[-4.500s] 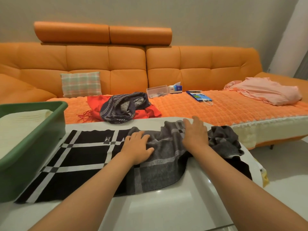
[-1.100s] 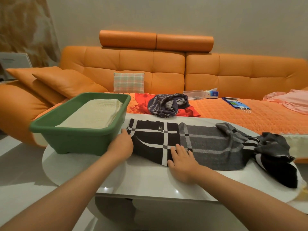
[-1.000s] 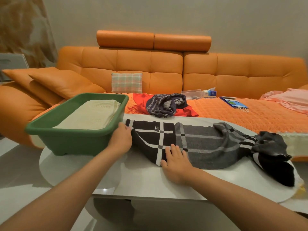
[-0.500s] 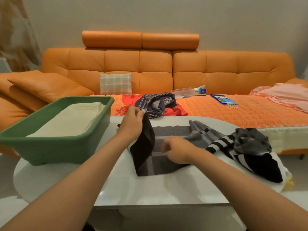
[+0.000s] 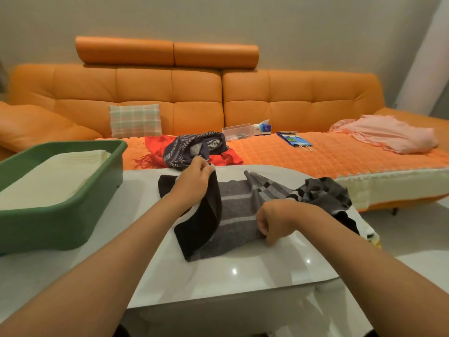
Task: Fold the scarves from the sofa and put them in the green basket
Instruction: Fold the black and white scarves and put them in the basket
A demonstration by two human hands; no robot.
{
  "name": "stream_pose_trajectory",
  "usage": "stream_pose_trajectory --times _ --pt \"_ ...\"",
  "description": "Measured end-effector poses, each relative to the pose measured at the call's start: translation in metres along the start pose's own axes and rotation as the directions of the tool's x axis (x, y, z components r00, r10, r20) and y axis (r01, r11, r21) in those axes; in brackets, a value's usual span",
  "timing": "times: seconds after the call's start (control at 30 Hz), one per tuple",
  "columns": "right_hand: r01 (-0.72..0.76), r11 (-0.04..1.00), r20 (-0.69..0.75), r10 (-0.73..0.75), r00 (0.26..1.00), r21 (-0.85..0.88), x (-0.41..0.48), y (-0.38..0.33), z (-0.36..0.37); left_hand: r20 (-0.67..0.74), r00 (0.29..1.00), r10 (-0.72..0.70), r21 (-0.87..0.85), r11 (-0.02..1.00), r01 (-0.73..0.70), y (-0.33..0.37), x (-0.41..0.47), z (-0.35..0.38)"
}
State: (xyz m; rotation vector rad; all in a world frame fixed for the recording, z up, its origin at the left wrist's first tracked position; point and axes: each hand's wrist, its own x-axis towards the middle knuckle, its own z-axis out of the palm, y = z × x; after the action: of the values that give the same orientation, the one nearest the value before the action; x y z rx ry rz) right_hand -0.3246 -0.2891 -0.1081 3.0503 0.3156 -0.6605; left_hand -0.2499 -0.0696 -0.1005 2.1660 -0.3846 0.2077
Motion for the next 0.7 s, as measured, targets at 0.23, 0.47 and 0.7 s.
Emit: stream_pose_trajectory --times 0.23,0.47,0.7 --pt "-0.087 0.867 -0.149 0.182 0.972 0.491 0.005 0.010 -0.003 0.361 0.922 0.143 -0.065 0.990 -0.129 0.016 -0.018 0.043" --pt "-0.197 0.670 -0.119 0.395 0.911 0.716 0.015 0.001 0.006 0.592 0.805 0.030 0.246 0.945 -0.216 -0.020 -0.034 0.033" --pt "-0.183 0.677 -0.162 0.413 0.896 0.713 0.028 -0.008 0.009 0.660 0.744 -0.107 0.558 0.733 -0.389 -0.049 -0.060 0.008"
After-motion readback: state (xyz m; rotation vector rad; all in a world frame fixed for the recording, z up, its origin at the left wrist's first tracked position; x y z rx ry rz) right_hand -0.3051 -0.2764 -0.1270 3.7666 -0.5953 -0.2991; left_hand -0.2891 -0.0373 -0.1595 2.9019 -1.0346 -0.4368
